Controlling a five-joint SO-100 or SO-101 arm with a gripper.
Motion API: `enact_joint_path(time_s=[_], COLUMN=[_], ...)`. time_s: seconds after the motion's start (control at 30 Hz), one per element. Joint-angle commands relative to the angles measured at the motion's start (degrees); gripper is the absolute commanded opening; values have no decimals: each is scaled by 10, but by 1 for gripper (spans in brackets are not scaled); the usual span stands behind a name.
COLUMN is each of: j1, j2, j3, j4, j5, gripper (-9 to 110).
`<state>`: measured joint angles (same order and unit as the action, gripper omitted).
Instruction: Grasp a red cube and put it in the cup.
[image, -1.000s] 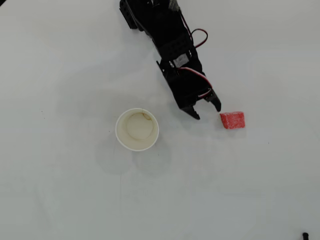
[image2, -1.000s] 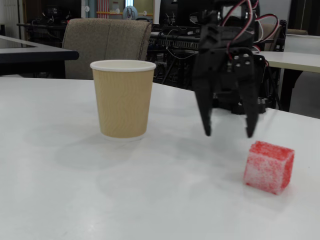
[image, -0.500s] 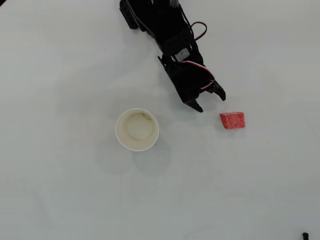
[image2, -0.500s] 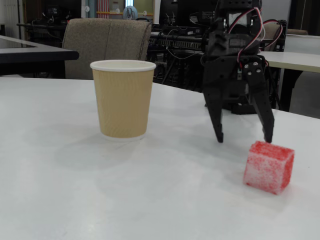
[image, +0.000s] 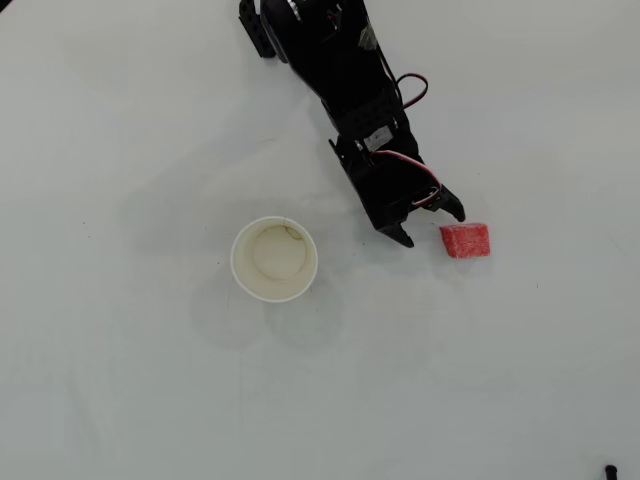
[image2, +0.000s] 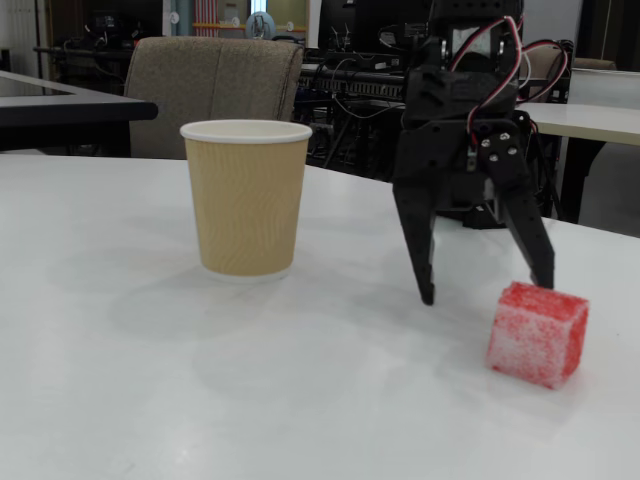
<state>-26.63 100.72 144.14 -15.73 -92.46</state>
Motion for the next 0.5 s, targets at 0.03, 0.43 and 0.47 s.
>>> enact_joint_path(time_s=[0.03, 0.43, 0.47], j1=[-2, -17, -18], j2=[6, -75, -83], j3=[-41, -106, -112], j4=[-12, -27, -29], j5=[-4, -4, -4], gripper=[32, 32, 32])
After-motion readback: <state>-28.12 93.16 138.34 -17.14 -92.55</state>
